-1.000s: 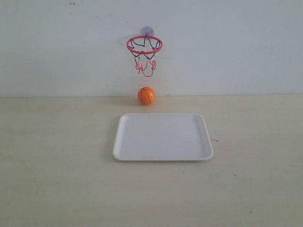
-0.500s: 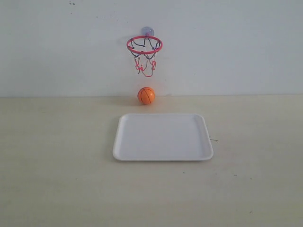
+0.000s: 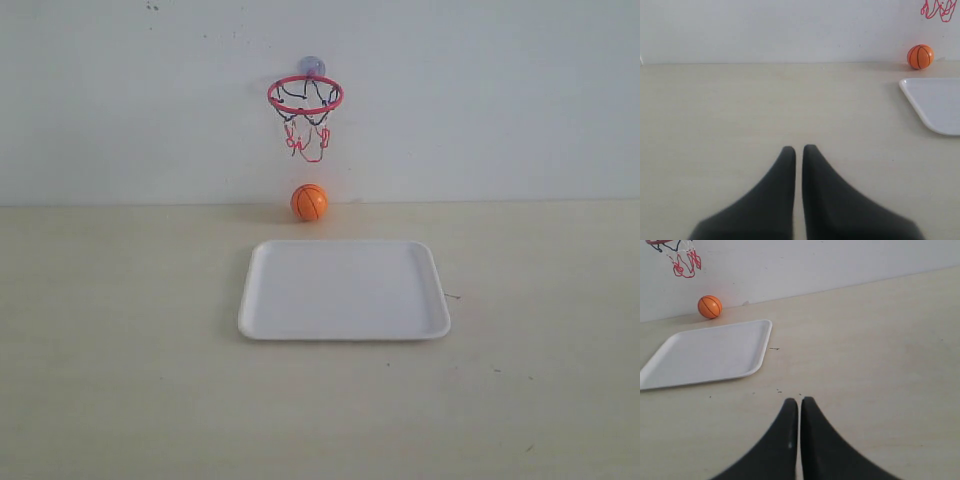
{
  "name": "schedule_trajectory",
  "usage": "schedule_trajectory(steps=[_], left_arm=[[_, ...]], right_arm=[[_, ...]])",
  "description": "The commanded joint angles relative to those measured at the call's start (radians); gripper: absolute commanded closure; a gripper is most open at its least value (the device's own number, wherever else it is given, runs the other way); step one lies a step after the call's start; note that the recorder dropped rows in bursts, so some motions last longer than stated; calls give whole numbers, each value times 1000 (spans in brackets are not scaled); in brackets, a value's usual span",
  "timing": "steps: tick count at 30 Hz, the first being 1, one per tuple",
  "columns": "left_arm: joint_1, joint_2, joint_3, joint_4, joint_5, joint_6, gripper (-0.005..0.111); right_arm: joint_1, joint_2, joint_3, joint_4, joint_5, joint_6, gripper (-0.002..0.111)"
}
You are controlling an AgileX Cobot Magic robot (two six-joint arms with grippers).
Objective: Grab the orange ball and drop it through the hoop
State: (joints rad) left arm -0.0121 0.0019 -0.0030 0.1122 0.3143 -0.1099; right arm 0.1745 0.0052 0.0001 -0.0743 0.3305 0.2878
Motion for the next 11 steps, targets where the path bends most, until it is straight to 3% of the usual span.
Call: schedule_trajectory(steps=[1,11], left_arm=[[-9,-2,3,-7,-4,0,103],[-9,-2,3,-7,-4,0,103]], right_arm=[[-4,-5,0,-13,-6,-7,107],[-4,-5,0,-6,-8,-7,107]])
